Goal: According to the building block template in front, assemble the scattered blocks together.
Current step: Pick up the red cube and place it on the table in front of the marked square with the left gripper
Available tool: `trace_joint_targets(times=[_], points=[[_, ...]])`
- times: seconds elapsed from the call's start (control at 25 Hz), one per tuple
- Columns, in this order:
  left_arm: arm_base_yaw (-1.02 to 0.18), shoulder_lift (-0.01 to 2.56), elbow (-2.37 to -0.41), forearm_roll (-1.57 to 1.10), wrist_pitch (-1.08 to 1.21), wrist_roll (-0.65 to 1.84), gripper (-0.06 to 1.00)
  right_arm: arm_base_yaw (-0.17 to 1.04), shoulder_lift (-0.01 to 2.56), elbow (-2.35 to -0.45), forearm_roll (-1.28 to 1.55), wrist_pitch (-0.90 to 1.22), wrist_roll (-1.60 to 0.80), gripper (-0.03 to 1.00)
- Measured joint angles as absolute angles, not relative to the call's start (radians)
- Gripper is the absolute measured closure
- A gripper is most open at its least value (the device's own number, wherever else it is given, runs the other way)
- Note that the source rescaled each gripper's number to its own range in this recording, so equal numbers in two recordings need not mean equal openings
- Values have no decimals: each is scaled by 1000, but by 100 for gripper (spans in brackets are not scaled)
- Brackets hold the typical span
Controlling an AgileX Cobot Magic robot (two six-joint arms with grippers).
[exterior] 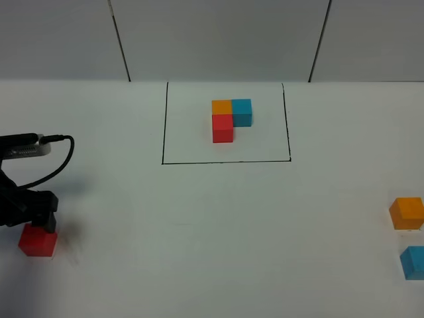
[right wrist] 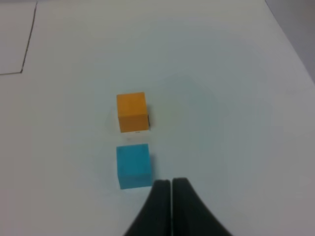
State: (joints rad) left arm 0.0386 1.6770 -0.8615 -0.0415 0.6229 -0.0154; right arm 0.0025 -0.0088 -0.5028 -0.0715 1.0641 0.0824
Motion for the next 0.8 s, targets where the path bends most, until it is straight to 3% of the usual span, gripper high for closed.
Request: trace_joint_targets(times=[0.52, 0.8], points=[[39, 1775, -861, -41, 564, -10, 2, 3, -9, -503, -72, 1064, 82, 97], [39, 1786, -861, -42, 562, -11, 19, 3, -9, -503, -72, 1064, 82, 97]])
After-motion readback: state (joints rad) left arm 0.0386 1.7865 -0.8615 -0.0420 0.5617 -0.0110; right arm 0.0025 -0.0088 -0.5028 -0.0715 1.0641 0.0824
